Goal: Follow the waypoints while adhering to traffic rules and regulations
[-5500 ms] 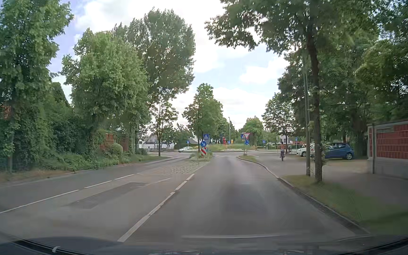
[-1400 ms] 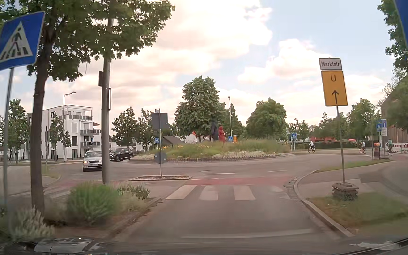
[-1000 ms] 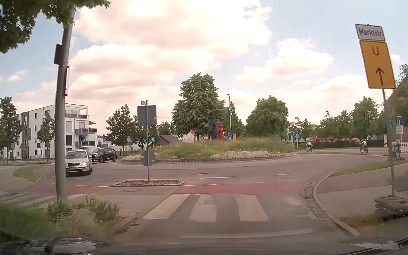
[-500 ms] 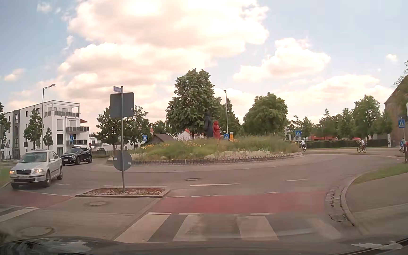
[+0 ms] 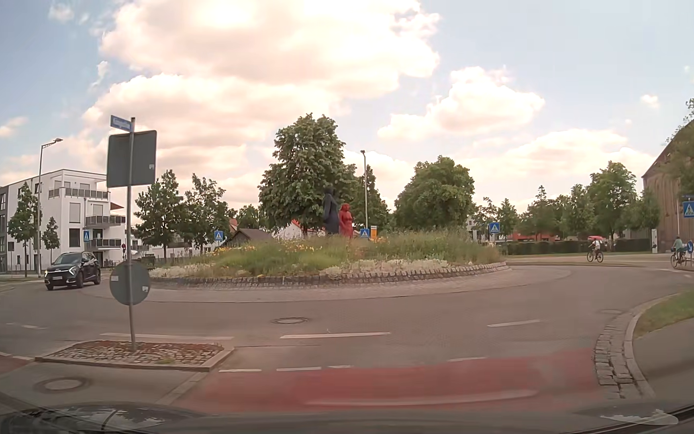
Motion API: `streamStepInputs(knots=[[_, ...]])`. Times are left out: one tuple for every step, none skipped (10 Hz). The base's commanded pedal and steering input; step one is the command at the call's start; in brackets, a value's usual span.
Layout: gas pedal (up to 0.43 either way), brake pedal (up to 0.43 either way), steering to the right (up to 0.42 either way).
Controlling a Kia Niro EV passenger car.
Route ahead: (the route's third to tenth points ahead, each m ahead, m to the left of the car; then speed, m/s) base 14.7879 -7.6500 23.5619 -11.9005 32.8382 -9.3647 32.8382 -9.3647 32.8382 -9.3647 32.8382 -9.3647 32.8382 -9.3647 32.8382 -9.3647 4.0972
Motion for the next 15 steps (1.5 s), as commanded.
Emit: streamStepInputs(knots=[[0.000, 0.207, 0.118], [0.000, 0.165, 0.125], [0.000, 0.018, 0.129], [0.000, 0.012, 0.132], [0.000, 0.012, 0.141], [0.189, 0.012, 0.150], [0.228, 0.012, 0.164], [0.228, 0.012, 0.177], [0.268, 0.018, 0.198], [0.287, 0.012, 0.217], [0.319, 0.012, 0.229], [0.350, 0.012, 0.243], [0.370, 0.012, 0.249], [0.370, 0.012, 0.252], [0.370, 0.012, 0.261]])
